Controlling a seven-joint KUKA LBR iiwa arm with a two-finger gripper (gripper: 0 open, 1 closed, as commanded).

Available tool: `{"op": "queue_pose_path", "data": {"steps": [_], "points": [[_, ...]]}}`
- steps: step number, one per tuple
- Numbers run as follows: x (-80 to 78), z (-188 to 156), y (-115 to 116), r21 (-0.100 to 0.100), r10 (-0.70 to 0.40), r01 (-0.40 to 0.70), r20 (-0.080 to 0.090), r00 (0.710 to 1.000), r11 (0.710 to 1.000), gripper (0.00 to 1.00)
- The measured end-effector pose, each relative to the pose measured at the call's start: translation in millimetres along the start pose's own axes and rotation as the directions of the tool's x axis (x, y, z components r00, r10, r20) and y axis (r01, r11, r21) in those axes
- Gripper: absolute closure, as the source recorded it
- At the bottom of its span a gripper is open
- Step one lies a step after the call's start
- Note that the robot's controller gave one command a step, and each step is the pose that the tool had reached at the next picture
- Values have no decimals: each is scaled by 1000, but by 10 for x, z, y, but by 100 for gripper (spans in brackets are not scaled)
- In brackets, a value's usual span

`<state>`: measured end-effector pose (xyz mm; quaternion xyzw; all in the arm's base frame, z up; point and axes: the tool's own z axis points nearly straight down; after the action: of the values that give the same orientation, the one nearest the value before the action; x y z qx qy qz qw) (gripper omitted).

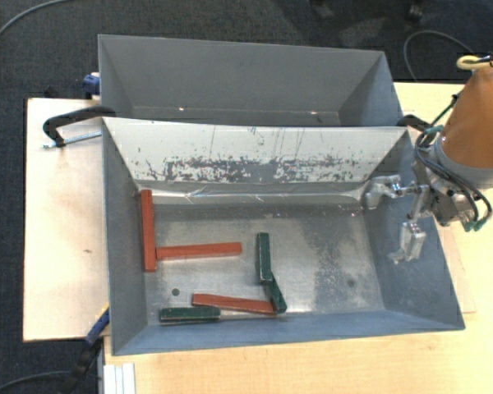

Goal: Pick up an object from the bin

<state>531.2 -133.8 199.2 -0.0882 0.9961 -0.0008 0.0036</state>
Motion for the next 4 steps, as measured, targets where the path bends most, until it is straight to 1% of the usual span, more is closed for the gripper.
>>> {"op": "queue_pose_path", "data": {"steps": [1,2,3,4], "points": [[301,1234,643,-9,-234,234,-11,972,972,0],[51,408,1088,1,-584,584,5,812,812,0],[-158,522,2186,-4,-836,836,6,549,549,0],[-495,243,1683,3,-929,929,3,370,370,0]]}}
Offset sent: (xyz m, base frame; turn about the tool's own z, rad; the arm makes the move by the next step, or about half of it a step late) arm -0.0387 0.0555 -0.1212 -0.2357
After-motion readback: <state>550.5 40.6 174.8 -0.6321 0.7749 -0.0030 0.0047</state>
